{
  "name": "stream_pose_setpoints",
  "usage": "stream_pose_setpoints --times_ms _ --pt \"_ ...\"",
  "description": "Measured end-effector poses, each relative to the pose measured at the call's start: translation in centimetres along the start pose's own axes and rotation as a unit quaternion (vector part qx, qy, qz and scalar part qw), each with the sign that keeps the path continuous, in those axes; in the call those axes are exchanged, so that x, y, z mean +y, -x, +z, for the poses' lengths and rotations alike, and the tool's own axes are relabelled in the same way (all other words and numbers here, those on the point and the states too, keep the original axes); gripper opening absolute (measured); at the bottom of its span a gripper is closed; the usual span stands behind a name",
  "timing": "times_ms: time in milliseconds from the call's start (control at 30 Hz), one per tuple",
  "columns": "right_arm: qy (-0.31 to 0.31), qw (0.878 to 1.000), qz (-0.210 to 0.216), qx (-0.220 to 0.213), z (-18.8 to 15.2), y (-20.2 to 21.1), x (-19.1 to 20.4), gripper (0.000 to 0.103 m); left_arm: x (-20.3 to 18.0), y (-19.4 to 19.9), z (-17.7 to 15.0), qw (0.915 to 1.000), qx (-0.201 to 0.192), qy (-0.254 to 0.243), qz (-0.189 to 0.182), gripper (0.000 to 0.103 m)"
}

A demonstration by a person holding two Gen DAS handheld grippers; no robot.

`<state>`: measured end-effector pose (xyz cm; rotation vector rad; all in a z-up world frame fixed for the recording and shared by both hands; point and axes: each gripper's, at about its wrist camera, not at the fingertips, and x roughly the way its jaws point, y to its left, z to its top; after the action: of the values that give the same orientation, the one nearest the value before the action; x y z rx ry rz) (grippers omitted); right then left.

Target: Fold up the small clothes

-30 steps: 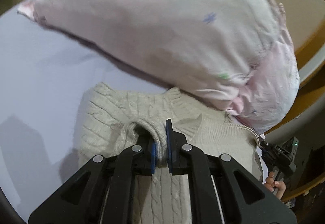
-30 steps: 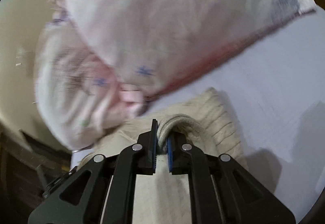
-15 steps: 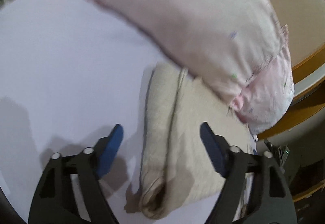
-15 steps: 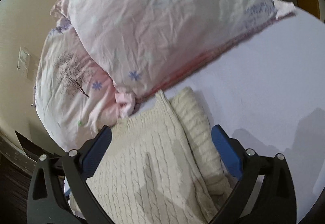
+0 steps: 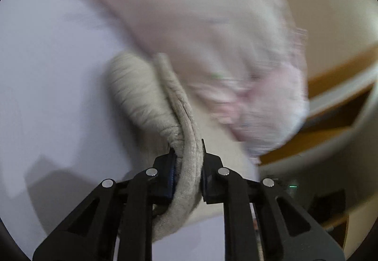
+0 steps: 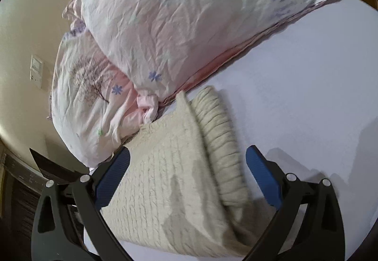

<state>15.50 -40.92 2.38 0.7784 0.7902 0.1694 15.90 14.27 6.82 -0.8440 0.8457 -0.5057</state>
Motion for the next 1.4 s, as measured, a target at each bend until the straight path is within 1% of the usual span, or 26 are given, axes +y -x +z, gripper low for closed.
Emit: stream_pose_setpoints --times_ms 100,133,167,233,300,367,400,433,467,533,567,600,667,700,800,867,900,967,1033,1067,1133,1167,1233,1300,1333,1400 --pt "-0.008 1.000 0.004 -0.028 0.8 2.1 -0.8 0.098 -7.2 -4.2 -0.2 0.9948 0.028 -0.046 -0.086 0.016" --pt "-0.007 0.999 0.001 -0.036 1.0 2.7 -0.9 0.098 -9.1 -6.2 -0.5 0.9915 0.044 -0.056 -0.109 0.016" --pt "-0.008 0.999 -0.001 -0.043 1.2 3.1 -1.1 0.098 -11.5 -9.6 -1.3 0.9860 0.071 -0.064 -0.137 0.016" --pt "-0.011 0.999 -0.009 -0.050 1.6 3.8 -1.4 0.098 -13.7 -15.3 -2.7 0.9773 0.122 -0.055 -0.164 0.019" --pt "-0.020 0.999 -0.016 -0.041 2.1 3.9 -1.9 0.098 -14.9 -21.9 -4.7 0.9643 0.201 -0.031 -0.169 0.020" --pt "-0.023 0.999 -0.015 -0.019 2.6 3.9 -2.3 0.098 -15.0 -24.6 -6.0 0.9543 0.246 -0.013 -0.168 0.020" --pt "-0.019 1.000 -0.012 -0.006 2.8 3.8 -2.4 0.098 -14.8 -24.6 -6.4 0.9469 0.258 -0.013 -0.191 0.020" --pt "-0.014 1.000 -0.009 0.003 2.9 3.7 -2.4 0.099 -14.8 -23.6 -6.2 0.9462 0.251 -0.025 -0.203 0.022" --pt "-0.009 1.000 -0.006 0.014 3.0 3.4 -2.4 0.100 -14.6 -22.5 -5.8 0.9508 0.235 -0.037 -0.199 0.028" --pt "-0.014 0.998 0.009 0.059 3.3 1.7 -2.6 0.101 -13.5 -18.3 -3.9 0.9700 0.169 -0.064 -0.162 0.068" --pt "-0.021 0.996 0.021 0.085 3.2 0.7 -2.7 0.101 -13.0 -17.0 -3.3 0.9762 0.145 -0.072 -0.144 0.072" --pt "-0.028 0.993 0.030 0.110 3.1 -0.4 -2.7 0.101 -12.2 -15.0 -2.3 0.9846 0.110 -0.087 -0.104 0.075" --pt "-0.029 0.989 0.038 0.138 3.1 -2.0 -2.6 0.101 -10.9 -13.3 -1.8 0.9899 0.085 -0.106 -0.041 0.081" --pt "-0.022 0.988 0.032 0.148 3.1 -3.0 -2.4 0.101 -9.9 -12.8 -1.9 0.9900 0.085 -0.112 -0.009 0.081" --pt "-0.012 0.988 0.028 0.153 2.9 -4.2 -1.9 0.101 -8.0 -13.8 -2.8 0.9848 0.129 -0.112 0.032 0.081" --pt "-0.004 0.987 0.027 0.155 2.7 -4.5 -1.6 0.098 -7.6 -15.0 -3.9 0.9791 0.153 -0.121 0.056 0.081" --pt "0.004 0.988 0.023 0.155 2.6 -4.5 -1.4 0.091 -7.1 -15.4 -4.7 0.9756 0.163 -0.129 0.069 0.081" --pt "0.024 0.987 0.009 0.159 2.1 -4.7 -1.1 0.074 -6.4 -16.0 -5.8 0.9736 0.172 -0.128 0.080 0.082" --pt "0.036 0.987 0.002 0.155 1.7 -4.7 -1.0 0.048 -5.6 -15.9 -6.0 0.9765 0.163 -0.122 0.070 0.084" --pt "0.028 0.987 0.021 0.158 1.4 -4.7 -1.1 0.039 -5.6 -16.0 -6.0 0.9773 0.158 -0.125 0.066 0.084" --pt "0.030 0.988 0.023 0.148 1.1 -4.3 -0.8 0.033 -6.1 -16.7 -6.3 0.9760 0.166 -0.132 0.052 0.080" --pt "0.036 0.989 0.023 0.140 0.9 -4.0 -0.3 0.032 -6.4 -17.2 -6.4 0.9755 0.165 -0.136 0.052 0.071" --pt "0.045 0.989 0.047 0.133 0.6 -3.5 1.0 0.030 -6.6 -16.9 -6.0 0.9737 0.170 -0.146 0.042 0.052" --pt "0.057 0.986 0.083 0.132 0.2 -3.1 2.7 0.029 -6.4 -14.9 -5.1 0.9743 0.166 -0.151 0.020 0.046" --pt "0.072 0.982 0.109 0.138 -0.3 -3.2 4.3 0.028 -6.6 -13.8 -4.8 0.9743 0.159 -0.159 0.014 0.045" --pt "0.102 0.976 0.119 0.149 -1.2 -3.8 6.5 0.028 -7.0 -10.3 -3.9 0.9735 0.118 -0.195 0.020 0.045"
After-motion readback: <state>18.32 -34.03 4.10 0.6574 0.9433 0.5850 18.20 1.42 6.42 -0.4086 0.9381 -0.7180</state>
